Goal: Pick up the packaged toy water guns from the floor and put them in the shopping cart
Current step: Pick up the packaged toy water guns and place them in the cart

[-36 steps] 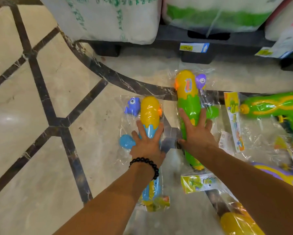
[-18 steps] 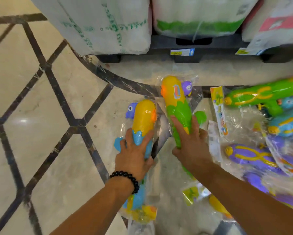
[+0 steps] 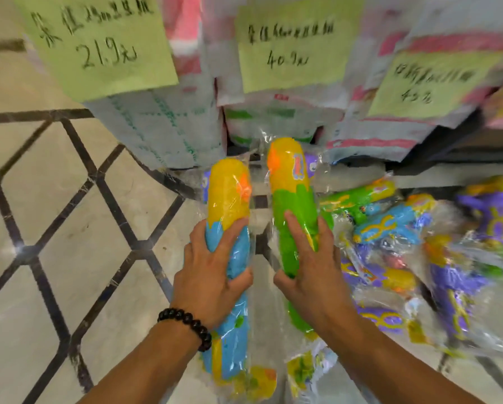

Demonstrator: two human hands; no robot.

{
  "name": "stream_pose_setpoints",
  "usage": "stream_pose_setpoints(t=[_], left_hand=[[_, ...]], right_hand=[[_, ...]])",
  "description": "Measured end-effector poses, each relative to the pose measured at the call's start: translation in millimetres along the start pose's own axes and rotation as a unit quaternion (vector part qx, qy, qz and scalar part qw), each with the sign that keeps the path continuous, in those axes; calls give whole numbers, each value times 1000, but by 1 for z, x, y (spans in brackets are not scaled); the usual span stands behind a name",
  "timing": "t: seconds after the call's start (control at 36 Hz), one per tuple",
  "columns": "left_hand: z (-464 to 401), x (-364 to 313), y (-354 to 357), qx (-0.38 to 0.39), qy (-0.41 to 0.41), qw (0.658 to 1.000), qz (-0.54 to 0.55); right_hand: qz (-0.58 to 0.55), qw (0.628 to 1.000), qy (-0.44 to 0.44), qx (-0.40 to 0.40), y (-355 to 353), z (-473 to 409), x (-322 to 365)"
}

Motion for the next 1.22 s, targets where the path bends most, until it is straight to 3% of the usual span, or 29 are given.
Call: stream_pose_setpoints(t=[0.42, 0.69, 0.97, 1.22], left_hand=[[38, -310, -235, -68, 165, 984, 8], [111, -484, -368, -90, 267, 959, 0], [161, -581, -467, -93, 367, 925, 30], [171, -623, -480, -36, 448, 892, 54]], right_hand=[[-81, 979, -22, -186, -361, 111, 82], [-94, 955, -40, -277, -553, 214, 136], [-83, 929, -55, -358, -663, 296, 194], [-78, 906, 10, -417, -691, 344, 201]])
Point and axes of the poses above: each hand's wrist, its own z-axis away from the middle knuckle, its own y-axis out of the palm, x = y × z, the point moved 9 cm from there along -z, towards the middle knuckle, and after that the axes turned 7 degrees about z, right-handed, at the moved point
